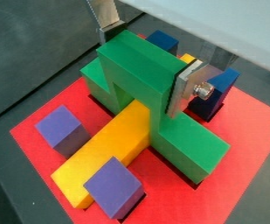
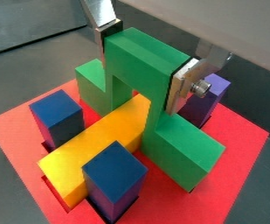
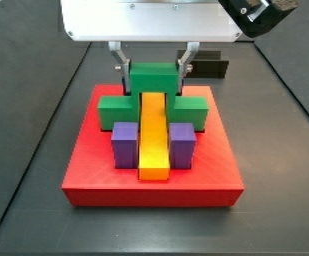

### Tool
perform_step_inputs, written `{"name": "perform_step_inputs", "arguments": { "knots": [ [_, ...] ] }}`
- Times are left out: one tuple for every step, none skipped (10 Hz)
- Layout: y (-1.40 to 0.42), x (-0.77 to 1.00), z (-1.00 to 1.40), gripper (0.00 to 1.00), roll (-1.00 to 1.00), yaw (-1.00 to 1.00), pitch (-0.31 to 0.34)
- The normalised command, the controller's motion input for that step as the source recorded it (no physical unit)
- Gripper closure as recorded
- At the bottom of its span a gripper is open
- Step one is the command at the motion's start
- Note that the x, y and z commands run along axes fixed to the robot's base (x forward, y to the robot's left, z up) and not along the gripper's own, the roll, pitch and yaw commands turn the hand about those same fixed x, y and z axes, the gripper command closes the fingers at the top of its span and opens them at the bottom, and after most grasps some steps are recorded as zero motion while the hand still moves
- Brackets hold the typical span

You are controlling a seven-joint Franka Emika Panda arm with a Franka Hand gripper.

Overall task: Pick up the green object. Move up. Place the green object on the fixture. Regrasp the green object. Move to above the board. Insert the green object.
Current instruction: Insert the green object.

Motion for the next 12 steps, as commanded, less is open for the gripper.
{"name": "perform_step_inputs", "arguments": {
  "knots": [
    [-0.08, 0.0, -0.24, 1.0, 0.0, -0.01, 0.0],
    [-0.07, -0.09, -0.24, 1.0, 0.0, -0.05, 0.0],
    [-0.09, 0.0, -0.23, 1.0, -0.03, -0.09, 0.0],
    [0.0, 0.0, -0.19, 1.0, -0.01, -0.1, 0.0],
    [0.0, 0.03, -0.29, 1.0, -0.04, -0.05, -0.011],
    [0.0, 0.19, -0.56, 1.0, -0.1, 0.0, -0.113],
    [0.04, 0.29, -0.66, 1.0, -0.12, 0.0, -0.12],
    [0.04, 0.35, -0.63, 1.0, -0.03, 0.0, -0.06],
    [0.0, 0.34, -0.67, 1.0, 0.0, 0.0, -0.049],
    [-0.02, 0.31, -0.62, 1.0, 0.0, 0.0, -0.073],
    [0.0, 0.01, 0.0, 1.0, 0.0, -0.02, 0.0],
    [0.0, 0.0, 0.0, 1.0, 0.0, 0.0, 0.0]
  ]
}}
